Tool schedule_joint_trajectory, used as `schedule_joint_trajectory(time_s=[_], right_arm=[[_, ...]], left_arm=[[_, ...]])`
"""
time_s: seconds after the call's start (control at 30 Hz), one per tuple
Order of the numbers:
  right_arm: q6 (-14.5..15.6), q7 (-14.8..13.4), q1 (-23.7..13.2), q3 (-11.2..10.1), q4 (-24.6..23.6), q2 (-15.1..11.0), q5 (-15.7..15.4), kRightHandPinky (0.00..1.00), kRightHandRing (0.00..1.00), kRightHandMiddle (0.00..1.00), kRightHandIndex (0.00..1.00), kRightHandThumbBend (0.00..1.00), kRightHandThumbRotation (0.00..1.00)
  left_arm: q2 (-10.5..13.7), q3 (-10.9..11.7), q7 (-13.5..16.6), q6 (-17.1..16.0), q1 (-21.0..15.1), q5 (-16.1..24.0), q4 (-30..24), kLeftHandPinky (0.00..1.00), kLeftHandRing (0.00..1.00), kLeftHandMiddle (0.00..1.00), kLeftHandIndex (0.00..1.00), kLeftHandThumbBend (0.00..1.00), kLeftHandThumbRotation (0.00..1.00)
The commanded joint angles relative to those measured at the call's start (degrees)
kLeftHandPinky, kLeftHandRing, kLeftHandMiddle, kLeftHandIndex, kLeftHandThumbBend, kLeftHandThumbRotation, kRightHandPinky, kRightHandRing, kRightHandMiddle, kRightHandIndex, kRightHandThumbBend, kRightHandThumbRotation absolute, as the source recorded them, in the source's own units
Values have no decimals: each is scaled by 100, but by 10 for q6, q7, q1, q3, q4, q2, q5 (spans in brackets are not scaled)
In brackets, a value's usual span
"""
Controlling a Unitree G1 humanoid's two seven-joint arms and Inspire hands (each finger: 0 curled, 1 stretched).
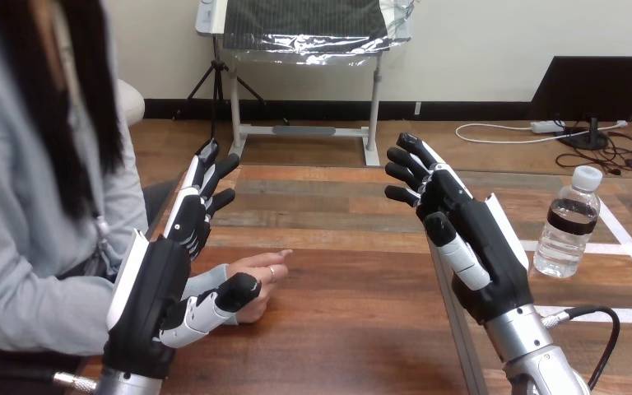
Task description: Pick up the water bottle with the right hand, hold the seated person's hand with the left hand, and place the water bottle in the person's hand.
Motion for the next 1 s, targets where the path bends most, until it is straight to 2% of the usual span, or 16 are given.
schedule_joint_trajectory(time_s=[0.0,0.8,0.97], right_arm=[[-9,1,-24,-5,-18,-3,4,85,92,92,93,100,80],[-8,7,-31,-6,-13,-4,6,86,92,92,93,100,79],[-6,7,-32,-6,-14,-5,7,86,92,92,93,100,79]], left_arm=[[0,7,-1,0,-21,-3,-7,90,99,100,100,100,78],[-2,18,8,-6,-23,6,-2,90,99,100,100,100,80],[-2,17,1,-8,-23,-4,0,91,99,100,100,100,80]])
